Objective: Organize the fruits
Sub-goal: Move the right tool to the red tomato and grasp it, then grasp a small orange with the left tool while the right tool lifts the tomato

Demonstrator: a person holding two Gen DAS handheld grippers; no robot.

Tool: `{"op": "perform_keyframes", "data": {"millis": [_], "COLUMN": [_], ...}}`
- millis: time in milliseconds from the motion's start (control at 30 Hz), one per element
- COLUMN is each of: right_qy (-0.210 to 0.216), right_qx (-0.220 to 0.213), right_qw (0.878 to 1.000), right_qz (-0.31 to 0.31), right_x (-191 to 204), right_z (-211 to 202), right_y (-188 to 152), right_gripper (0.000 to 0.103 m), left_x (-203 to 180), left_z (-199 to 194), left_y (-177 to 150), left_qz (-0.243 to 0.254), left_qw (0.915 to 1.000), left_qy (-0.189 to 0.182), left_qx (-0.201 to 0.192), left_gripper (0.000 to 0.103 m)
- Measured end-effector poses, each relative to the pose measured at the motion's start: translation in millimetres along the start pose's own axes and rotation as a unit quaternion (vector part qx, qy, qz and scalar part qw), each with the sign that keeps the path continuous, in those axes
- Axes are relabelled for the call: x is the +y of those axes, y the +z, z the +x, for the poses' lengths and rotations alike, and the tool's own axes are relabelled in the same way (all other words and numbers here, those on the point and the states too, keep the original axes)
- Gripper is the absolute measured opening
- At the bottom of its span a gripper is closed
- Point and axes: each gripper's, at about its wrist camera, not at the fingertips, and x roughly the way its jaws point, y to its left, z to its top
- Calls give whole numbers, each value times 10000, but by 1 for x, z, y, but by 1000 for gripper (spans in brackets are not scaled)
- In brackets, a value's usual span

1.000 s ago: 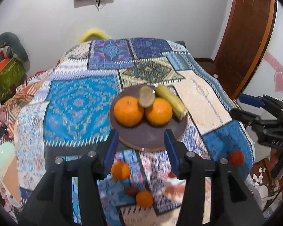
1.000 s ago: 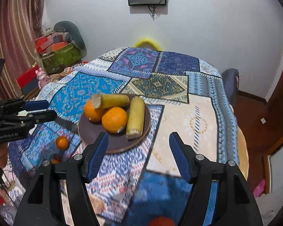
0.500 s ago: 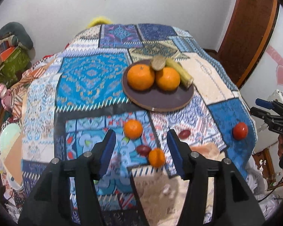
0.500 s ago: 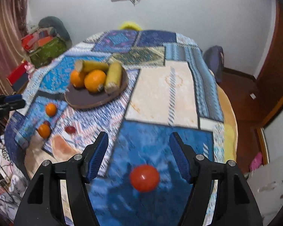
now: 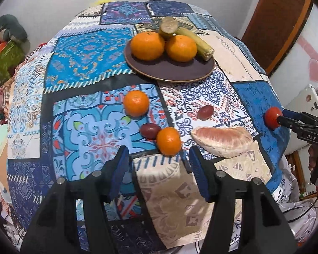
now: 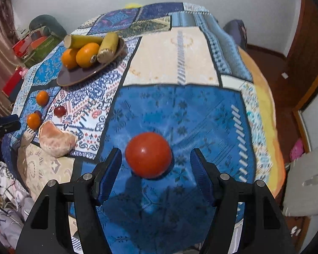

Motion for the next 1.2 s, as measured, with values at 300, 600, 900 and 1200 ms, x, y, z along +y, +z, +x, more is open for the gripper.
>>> {"op": "perform_keyframes", "data": {"millis": [300,600,900,1200], "right_qy": [209,123,125,215], "right_qx": [107,263,257,75], "right_qw": [9997,9996,9993,9990], "right_qz": [-61,-37,-239,-396], "right_x": [5,5,9,24], "right_z": [9,24,23,18], "right_y": [0,6,8,23], "right_gripper": [52,49,47,47], "left_x": [-13,-12,-8,0], "left_z": [18,34,36,23], "left_y": [5,13,14,21], "left_qz": [203,126,-3,-7], "left_qw": [9997,9996,9997,10000], "left_qy": [-40,-50,-85,-29], "left_qx": [150,256,250,49], "left_gripper": [41,37,30,30]}}
